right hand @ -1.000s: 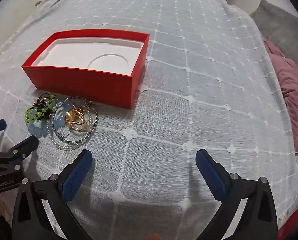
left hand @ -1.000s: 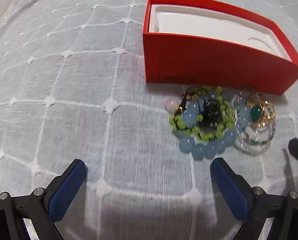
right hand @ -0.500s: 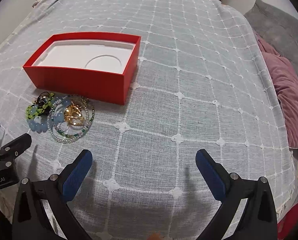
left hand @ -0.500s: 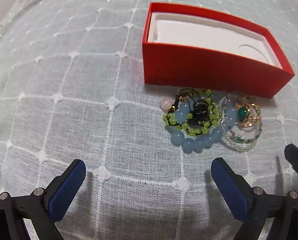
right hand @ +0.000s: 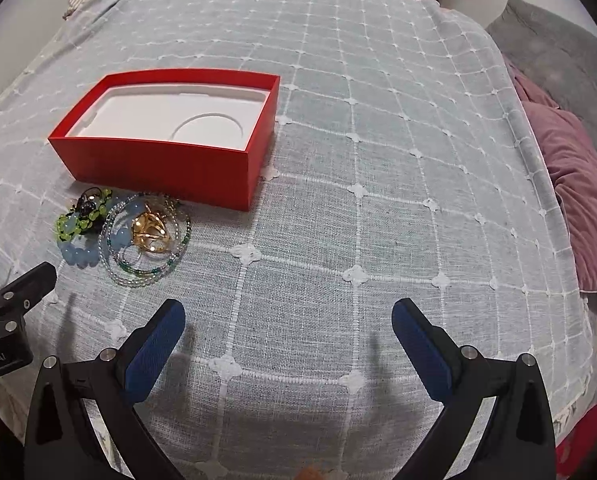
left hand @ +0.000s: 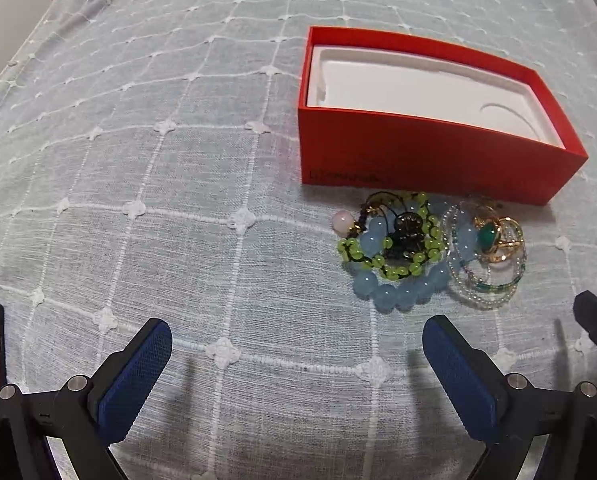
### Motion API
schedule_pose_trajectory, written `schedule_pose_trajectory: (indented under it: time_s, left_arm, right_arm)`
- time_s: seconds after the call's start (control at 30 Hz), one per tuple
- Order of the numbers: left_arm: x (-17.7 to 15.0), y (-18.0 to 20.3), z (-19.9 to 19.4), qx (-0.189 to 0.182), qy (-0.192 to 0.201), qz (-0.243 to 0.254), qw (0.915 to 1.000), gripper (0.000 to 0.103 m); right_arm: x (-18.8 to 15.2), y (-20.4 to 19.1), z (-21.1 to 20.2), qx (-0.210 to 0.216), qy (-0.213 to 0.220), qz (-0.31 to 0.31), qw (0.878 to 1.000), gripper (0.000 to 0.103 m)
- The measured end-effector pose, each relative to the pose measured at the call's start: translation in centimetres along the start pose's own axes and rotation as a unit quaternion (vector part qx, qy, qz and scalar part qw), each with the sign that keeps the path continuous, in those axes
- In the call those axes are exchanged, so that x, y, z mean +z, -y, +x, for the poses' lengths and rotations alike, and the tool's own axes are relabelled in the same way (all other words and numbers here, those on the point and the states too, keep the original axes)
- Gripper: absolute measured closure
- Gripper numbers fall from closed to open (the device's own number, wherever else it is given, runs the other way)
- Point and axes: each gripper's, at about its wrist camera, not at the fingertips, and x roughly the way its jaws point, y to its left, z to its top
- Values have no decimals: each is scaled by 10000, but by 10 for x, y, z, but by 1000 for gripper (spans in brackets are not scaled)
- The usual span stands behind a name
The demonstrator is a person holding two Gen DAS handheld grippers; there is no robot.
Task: Organize jewelry
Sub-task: 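Move both tools toward the jewelry pile beside the red box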
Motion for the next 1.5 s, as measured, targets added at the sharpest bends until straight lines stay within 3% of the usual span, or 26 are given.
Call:
schedule_pose_trajectory:
  time_s: [0.37,1.5]
  left_arm:
    - [19,-19,-3,-81,-65,-40,9999,0]
    - [31,-13,4,-133,-4,12,9999,0]
  right_arm:
    - [-1,-3,2,-18,-11,-24,10000,0]
    - [-1,-3,-7,-11,139,-63,9999,0]
